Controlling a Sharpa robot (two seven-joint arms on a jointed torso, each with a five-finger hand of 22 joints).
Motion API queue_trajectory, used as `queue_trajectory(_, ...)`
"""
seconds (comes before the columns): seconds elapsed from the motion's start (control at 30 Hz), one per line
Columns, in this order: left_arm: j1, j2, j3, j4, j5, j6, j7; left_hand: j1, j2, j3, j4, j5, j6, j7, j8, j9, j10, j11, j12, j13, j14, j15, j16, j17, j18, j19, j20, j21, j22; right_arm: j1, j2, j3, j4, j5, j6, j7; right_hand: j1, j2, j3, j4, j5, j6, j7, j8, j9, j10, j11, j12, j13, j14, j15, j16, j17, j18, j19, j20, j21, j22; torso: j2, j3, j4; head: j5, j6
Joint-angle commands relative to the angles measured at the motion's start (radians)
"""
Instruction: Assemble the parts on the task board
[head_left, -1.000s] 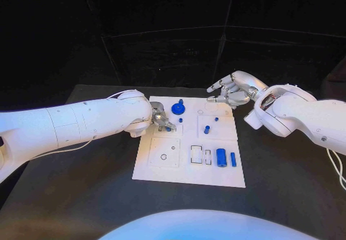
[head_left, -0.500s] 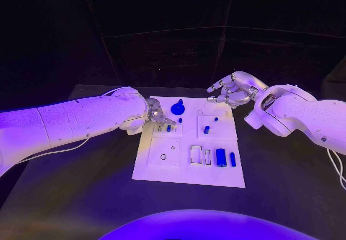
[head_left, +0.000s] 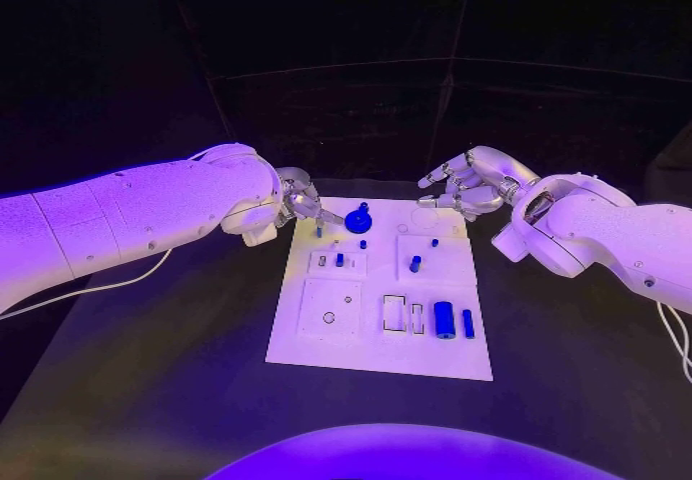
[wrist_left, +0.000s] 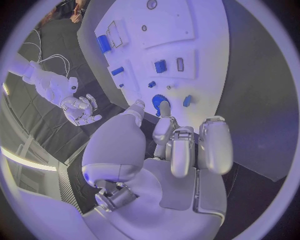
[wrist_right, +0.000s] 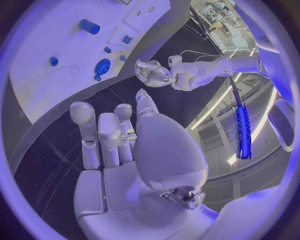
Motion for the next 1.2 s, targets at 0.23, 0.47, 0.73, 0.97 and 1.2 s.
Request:
queue_trajectory(0.23, 0.032, 0.064, 0.000, -0.151, 0.016, 0.096, 0.030, 0.048, 0.031, -0.058, 0.004, 0.002, -0.033, 0.028, -0.068, -0.061, -0.030, 0.024, -0.030, -0.046, 0.105, 0.027, 0.003, 0.263, 0.009, -0.012, 0.023, -0.018, -0.016, 0.002, 0.007, 0.001, -0.002, 0.006, -0.007, 0.001, -0.005, 0.006, -0.004, 0.003, 0.005, -0.006, -0.001, 0.006, 0.001, -0.009, 0.000, -0.001, 0.000, 0.004, 0.000, -0.003, 0.001, 0.007, -0.005, -0.003, -0.007, 0.000, 0.002, 0.0016, -0.0037, 0.011, 0.011)
queue_trajectory(0.47, 0.032, 0.129, -0.017, -0.266, 0.010, 0.168, 0.033, 0.048, 0.041, -0.088, 0.018, 0.002, -0.028, 0.032, -0.081, -0.082, -0.026, 0.028, -0.023, -0.040, 0.105, 0.031, 0.003, 0.263, 0.008, -0.007, 0.028, -0.011, -0.005, 0.002, 0.012, 0.001, -0.006, 0.006, -0.003, -0.001, -0.006, 0.007, -0.004, 0.004, 0.006, -0.006, -0.001, 0.007, 0.001, -0.008, 0.000, 0.000, 0.001, 0.005, 0.000, -0.002, 0.003, 0.007, -0.005, -0.003, -0.007, 0.000, 0.001, 0.0004, -0.0021, 0.014, 0.006)
queue_trajectory(0.73, 0.015, 0.194, -0.031, -0.374, -0.080, 0.228, 0.062, 0.049, 0.051, -0.111, 0.030, 0.001, -0.011, 0.029, -0.080, -0.092, -0.021, 0.026, -0.018, -0.036, 0.105, 0.030, 0.003, 0.263, 0.006, -0.003, 0.028, -0.006, 0.003, 0.002, 0.019, 0.001, -0.009, 0.006, -0.001, -0.002, -0.006, 0.009, -0.004, 0.005, 0.006, -0.006, -0.001, 0.007, 0.001, -0.008, 0.000, 0.001, 0.001, 0.005, 0.000, -0.002, 0.003, 0.007, -0.005, -0.002, -0.007, 0.000, 0.001, 0.0013, -0.0022, 0.015, 0.001)
queue_trajectory(0.97, 0.002, 0.223, -0.035, -0.418, -0.118, 0.240, 0.084, 0.054, 0.062, -0.118, 0.035, 0.002, -0.003, 0.027, -0.080, -0.096, -0.019, 0.024, -0.016, -0.035, 0.105, 0.029, 0.003, 0.263, 0.006, -0.001, 0.028, -0.003, 0.007, 0.002, 0.022, 0.001, -0.010, 0.006, -0.003, -0.001, -0.007, 0.010, -0.005, 0.006, 0.007, -0.006, -0.001, 0.007, 0.001, -0.009, 0.000, 0.001, 0.000, 0.005, 0.000, -0.003, 0.003, 0.007, -0.006, -0.002, -0.009, -0.002, 0.000, 0.0014, -0.0006, 0.014, -0.003)
queue_trajectory(1.2, -0.007, 0.238, -0.036, -0.435, -0.123, 0.248, 0.097, 0.061, 0.069, -0.122, 0.035, 0.002, 0.002, 0.026, -0.079, -0.099, -0.018, 0.023, -0.014, -0.034, 0.105, 0.028, 0.003, 0.263, 0.005, 0.000, 0.027, -0.002, 0.010, 0.002, 0.023, 0.001, -0.011, 0.006, -0.004, -0.003, -0.007, 0.010, -0.005, 0.006, 0.007, -0.006, -0.001, 0.007, 0.001, -0.009, 0.000, 0.001, 0.000, 0.005, 0.000, -0.003, 0.003, 0.007, -0.006, -0.002, -0.009, -0.002, 0.000, 0.0014, -0.0006, 0.012, -0.002)
